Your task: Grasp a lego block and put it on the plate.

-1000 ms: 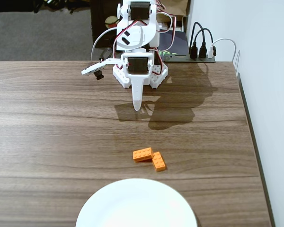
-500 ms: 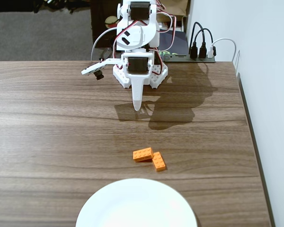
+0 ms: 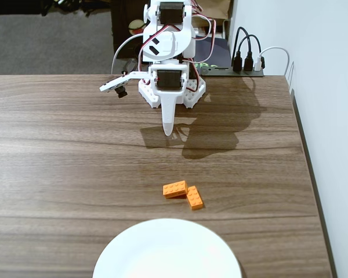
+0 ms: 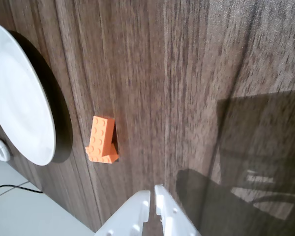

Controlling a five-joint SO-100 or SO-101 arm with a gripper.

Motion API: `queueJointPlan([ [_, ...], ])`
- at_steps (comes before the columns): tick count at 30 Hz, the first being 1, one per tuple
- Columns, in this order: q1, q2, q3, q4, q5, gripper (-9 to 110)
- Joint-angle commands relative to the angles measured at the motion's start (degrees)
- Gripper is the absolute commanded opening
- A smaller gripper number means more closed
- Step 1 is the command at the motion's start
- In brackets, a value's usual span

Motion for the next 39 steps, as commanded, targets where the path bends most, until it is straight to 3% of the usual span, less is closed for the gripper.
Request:
queueJointPlan([
  [1, -0.18, -0.26, -0.26, -0.09, 0.18, 1],
  [22, 0.26, -3.69, -0.79, -2.02, 0.44, 1],
  [39, 1.32, -20.65, -13.45, -7.65, 11.16, 1],
])
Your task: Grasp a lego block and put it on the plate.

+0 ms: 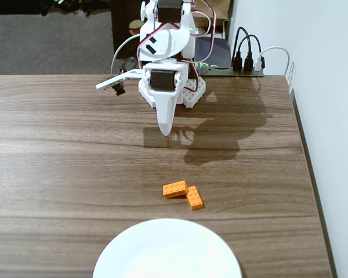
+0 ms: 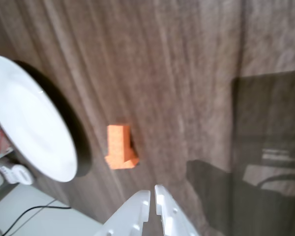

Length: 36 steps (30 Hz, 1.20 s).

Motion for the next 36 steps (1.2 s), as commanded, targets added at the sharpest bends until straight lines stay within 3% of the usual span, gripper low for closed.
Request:
queueJointPlan([
  [1, -0.09, -3.34, -4.31, -1.67, 1.85, 1],
  [18, -0.18, -18.28, -12.04, -6.5, 8.88, 1],
  [36, 2.11, -32.34, -18.81, -8.17, -4.31, 2],
])
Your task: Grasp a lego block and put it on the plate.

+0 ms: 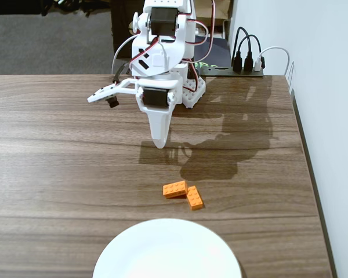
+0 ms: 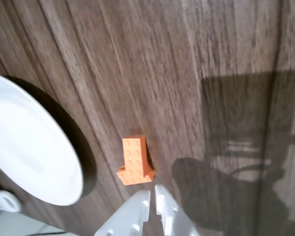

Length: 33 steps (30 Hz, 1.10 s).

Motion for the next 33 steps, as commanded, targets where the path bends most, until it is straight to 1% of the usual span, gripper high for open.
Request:
queueJointPlan([
  [1, 0.53, -1.05, -3.08, -1.14, -3.08, 2],
  [5, 1.05, -3.08, -3.25, -2.99, -5.27, 2],
  [7, 1.05, -3.78, -3.43, -3.25, -5.45, 4],
  [11, 0.88, -5.1, -3.6, -4.04, -5.63, 5],
  [12, 0.79, -5.36, -3.6, -4.13, -5.36, 9],
  [14, 0.35, -5.54, -3.6, -4.22, -5.36, 11],
  [17, -0.35, -5.71, -3.6, -4.39, -4.31, 16],
  [24, -2.64, -7.29, -2.99, -7.73, -2.55, 16],
  [31, -4.75, -13.36, -3.43, -10.55, 1.05, 16],
  [33, -4.75, -14.24, -3.52, -10.9, 2.11, 22],
])
